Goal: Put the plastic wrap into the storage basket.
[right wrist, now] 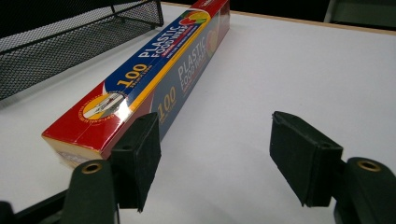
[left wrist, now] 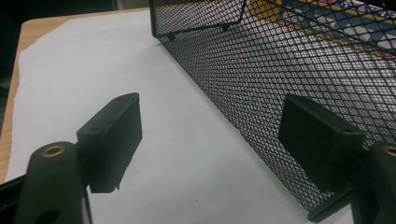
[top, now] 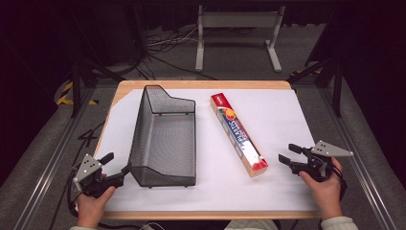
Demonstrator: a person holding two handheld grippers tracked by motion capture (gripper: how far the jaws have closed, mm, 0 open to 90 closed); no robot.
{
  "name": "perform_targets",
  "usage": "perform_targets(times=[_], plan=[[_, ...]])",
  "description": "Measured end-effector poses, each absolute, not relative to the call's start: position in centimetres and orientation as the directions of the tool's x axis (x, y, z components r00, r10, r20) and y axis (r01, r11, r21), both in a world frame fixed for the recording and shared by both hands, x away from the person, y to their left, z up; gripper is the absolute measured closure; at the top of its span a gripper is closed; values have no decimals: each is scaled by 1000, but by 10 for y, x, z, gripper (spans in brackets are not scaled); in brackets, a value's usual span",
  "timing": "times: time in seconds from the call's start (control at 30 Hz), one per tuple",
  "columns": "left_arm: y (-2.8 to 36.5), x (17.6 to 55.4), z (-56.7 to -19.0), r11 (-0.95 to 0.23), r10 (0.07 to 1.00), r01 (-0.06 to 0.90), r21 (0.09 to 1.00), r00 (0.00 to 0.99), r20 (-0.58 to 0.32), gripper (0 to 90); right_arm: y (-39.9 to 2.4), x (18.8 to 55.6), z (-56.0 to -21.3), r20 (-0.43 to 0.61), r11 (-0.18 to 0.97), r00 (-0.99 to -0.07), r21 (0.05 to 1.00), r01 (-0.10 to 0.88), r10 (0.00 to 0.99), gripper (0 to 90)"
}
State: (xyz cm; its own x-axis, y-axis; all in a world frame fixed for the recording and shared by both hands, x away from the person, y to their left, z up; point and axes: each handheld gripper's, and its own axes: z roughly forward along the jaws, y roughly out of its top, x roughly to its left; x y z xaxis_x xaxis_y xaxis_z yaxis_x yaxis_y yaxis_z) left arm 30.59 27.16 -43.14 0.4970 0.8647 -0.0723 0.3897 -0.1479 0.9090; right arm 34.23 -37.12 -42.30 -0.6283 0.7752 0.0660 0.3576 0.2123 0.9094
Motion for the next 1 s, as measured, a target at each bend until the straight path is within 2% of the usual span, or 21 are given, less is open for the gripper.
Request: perform_targets(times=[0.57,1.0], plan=[[272,305,-429,-113,880,388,915,467,-89,226,-368,341,-409,47,217,-634,918,332,772,349],[271,304,-429,-121,879,388,914,469,-82,226,-375,344,-384,80,200,-617,907,371,783,355]])
